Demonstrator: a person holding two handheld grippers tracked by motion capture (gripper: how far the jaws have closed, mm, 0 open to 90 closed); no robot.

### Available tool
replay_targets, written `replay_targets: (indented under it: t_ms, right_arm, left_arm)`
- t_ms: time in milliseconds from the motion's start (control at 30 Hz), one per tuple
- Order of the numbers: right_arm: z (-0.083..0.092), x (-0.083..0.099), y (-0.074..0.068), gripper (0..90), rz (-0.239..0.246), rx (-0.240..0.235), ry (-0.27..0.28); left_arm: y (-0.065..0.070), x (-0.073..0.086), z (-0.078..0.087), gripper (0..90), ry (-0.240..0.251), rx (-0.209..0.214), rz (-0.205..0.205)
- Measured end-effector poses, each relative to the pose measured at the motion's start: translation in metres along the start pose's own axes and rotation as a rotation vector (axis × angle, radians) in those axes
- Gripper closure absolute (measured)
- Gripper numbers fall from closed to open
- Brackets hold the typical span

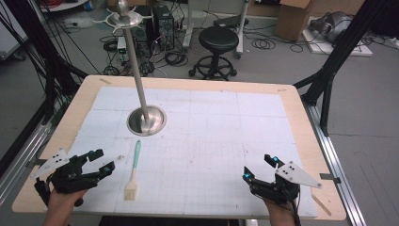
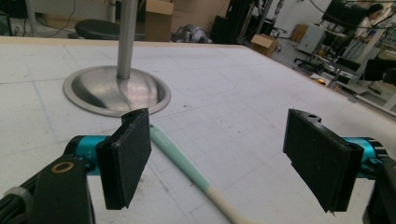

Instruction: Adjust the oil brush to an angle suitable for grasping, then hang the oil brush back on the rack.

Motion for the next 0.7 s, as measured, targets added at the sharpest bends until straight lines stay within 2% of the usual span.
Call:
replay_targets:
  t_ms: [200,367,567,700]
  right_arm:
    - [0.0011,0.0001,0.0018,16.5,-0.006,0.016,0.002]
    - [0.0002,0.002,0.0028,16.5,-0.008,0.009,-0.005]
    - [0.0008,0.0023,0.0028,16.5,-0.015,0.014,-0.003]
    - [0.0014,0.0026,0.0034,16.5,-0.014,0.015,-0.006]
  left_arm:
    - [-0.0045,-0.0008,0.0058,24.1,0.01,-0.027,0.016]
    - [-0.0054,-0.0002,0.0062,24.5,0.006,-0.04,0.019]
    - [-0.0045,0.0005,0.0044,24.8,0.0,-0.054,0.015]
    - [0.0003,-0.0006,0.0028,25.0,0.002,-0.072,-0.008]
Point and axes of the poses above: each handheld gripper's, and its own axes: z roughly backward along the jaws, x roughly out of its underside, y roughly to its right, the point moved 4 cm from there along -z, roughly forward along the jaws, and after that the axes turned 2 degrees about z, right-handed, at the moved point
